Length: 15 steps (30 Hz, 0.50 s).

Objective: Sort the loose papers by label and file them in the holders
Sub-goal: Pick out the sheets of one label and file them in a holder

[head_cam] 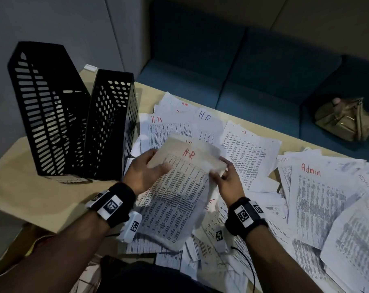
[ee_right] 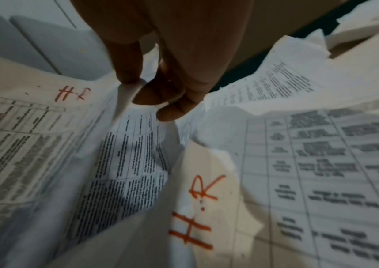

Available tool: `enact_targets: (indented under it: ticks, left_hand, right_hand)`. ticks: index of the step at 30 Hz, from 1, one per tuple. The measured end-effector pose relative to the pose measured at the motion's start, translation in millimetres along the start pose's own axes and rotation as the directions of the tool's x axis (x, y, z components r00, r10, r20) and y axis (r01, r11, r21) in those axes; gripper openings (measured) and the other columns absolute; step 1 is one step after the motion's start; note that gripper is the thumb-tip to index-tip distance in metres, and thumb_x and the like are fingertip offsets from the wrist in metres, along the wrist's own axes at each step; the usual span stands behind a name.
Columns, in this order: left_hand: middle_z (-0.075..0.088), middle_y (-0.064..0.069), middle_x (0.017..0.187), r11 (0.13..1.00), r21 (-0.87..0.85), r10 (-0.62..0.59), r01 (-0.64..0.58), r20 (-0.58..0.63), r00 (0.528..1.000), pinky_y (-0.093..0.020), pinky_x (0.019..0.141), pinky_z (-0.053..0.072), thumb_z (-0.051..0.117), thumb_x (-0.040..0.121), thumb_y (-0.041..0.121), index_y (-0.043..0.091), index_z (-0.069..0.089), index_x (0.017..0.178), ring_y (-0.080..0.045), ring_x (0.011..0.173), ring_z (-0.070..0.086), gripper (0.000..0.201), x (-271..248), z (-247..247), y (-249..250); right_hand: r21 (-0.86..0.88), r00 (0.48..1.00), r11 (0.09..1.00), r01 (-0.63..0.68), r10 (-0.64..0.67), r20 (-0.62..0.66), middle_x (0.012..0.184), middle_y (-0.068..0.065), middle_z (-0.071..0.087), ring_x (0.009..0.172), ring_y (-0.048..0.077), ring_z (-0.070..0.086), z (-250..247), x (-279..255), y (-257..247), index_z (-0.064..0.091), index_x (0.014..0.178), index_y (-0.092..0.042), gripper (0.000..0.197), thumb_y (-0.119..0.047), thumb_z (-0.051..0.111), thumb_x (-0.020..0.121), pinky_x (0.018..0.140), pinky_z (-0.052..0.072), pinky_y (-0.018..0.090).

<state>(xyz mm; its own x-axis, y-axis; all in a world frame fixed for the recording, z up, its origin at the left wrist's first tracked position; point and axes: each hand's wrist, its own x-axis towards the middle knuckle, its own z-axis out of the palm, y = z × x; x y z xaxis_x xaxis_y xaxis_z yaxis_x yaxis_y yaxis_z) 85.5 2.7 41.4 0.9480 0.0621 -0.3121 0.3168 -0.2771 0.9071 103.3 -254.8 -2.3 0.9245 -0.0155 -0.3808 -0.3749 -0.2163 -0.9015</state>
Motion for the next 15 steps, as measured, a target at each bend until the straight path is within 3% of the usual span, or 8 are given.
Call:
enact_targets:
  ticks: [2, 5, 6, 8, 9, 12, 14, 15]
  left_hand:
    - [0.07, 0.013, 0.094, 1.0, 0.007, 0.025, -0.025, -0.023, 0.999, -0.029, 0.078, 0.054, 0.073, 0.084, 0.027, 0.041, 0.06, 0.094, -0.001, 0.086, 0.067, 0.021, -1, -2, 6]
    - [0.074, 0.014, 0.091, 0.993, -0.115, 0.036, -0.028, 0.071, 0.997, -0.023, 0.082, 0.054, 0.073, 0.082, 0.025, 0.035, 0.064, 0.097, 0.003, 0.088, 0.068, 0.019, -5, -4, 18]
    - [0.075, 0.016, 0.09, 0.985, -0.169, 0.048, -0.027, 0.118, 0.992, -0.019, 0.081, 0.054, 0.072, 0.08, 0.025, 0.029, 0.065, 0.099, 0.001, 0.088, 0.069, 0.021, -8, -4, 24]
    - [0.075, 0.016, 0.087, 0.969, -0.247, 0.049, -0.007, 0.166, 0.985, -0.013, 0.078, 0.053, 0.07, 0.076, 0.021, 0.018, 0.064, 0.106, -0.001, 0.087, 0.07, 0.031, -11, -6, 28]
    - [0.075, 0.013, 0.088, 0.961, -0.276, 0.04, 0.007, 0.165, 0.986, -0.013, 0.079, 0.053, 0.071, 0.076, 0.017, 0.012, 0.062, 0.112, -0.003, 0.087, 0.071, 0.037, -11, -7, 28]
    - [0.075, 0.005, 0.097, 0.964, -0.262, 0.059, -0.037, 0.076, 0.995, -0.021, 0.082, 0.055, 0.075, 0.079, 0.02, 0.013, 0.066, 0.112, -0.008, 0.091, 0.071, 0.035, -8, -12, 27]
    - [0.075, 0.01, 0.093, 0.969, -0.229, 0.081, -0.088, -0.036, 0.996, -0.023, 0.077, 0.054, 0.078, 0.078, 0.028, 0.025, 0.072, 0.098, -0.006, 0.087, 0.07, 0.021, -6, -15, 27]
    - [0.075, 0.01, 0.092, 0.972, -0.209, 0.091, -0.106, -0.08, 0.993, -0.023, 0.076, 0.053, 0.076, 0.081, 0.027, 0.025, 0.071, 0.099, -0.005, 0.087, 0.07, 0.019, -4, -17, 29]
  right_hand:
    - [-0.099, 0.996, 0.991, 0.086, -0.083, 0.029, 0.114, 0.005, 0.064, 0.104, 0.021, 0.062, 2, -2, -9, 0.048, 0.129, -0.017, 0.052, -0.039, 0.066, 0.085, 0.089, 0.053, 0.038]
    - [-0.181, 0.997, 0.981, 0.074, -0.075, -0.001, 0.12, 0.003, 0.056, 0.111, 0.02, 0.056, 0, 0, -12, 0.035, 0.138, -0.01, 0.063, -0.034, 0.064, 0.088, 0.079, 0.048, 0.015]
    - [-0.084, 0.999, 0.996, 0.033, -0.034, -0.009, 0.125, 0.004, 0.053, 0.116, 0.019, 0.053, -1, 1, -11, 0.024, 0.143, -0.011, 0.073, -0.036, 0.065, 0.087, 0.084, 0.048, 0.015]
    - [0.152, 0.999, 0.987, -0.046, 0.045, 0.011, 0.137, 0.009, 0.048, 0.123, 0.023, 0.05, 3, 2, -5, 0.007, 0.148, -0.022, 0.096, -0.051, 0.067, 0.079, 0.1, 0.045, 0.035]
    - [0.232, 0.996, 0.969, -0.084, 0.077, 0.038, 0.137, 0.011, 0.05, 0.123, 0.025, 0.052, 6, 3, -4, 0.006, 0.147, -0.025, 0.101, -0.059, 0.066, 0.074, 0.102, 0.044, 0.042]
    - [0.238, 0.988, 0.966, -0.102, 0.071, 0.137, 0.123, 0.01, 0.064, 0.112, 0.026, 0.062, 19, 2, -1, 0.035, 0.137, -0.01, 0.082, -0.06, 0.061, 0.078, 0.093, 0.051, 0.042]
    - [0.088, 0.993, 0.996, -0.03, 0.02, 0.12, 0.104, 0.006, 0.071, 0.099, 0.025, 0.066, 25, 1, -7, 0.059, 0.115, -0.011, 0.053, -0.055, 0.057, 0.085, 0.087, 0.054, 0.044]
    - [0.013, 0.997, 1.0, -0.008, 0.007, 0.082, 0.09, 0.005, 0.07, 0.086, 0.023, 0.065, 26, 1, -9, 0.063, 0.097, -0.012, 0.044, -0.054, 0.055, 0.088, 0.079, 0.054, 0.04]
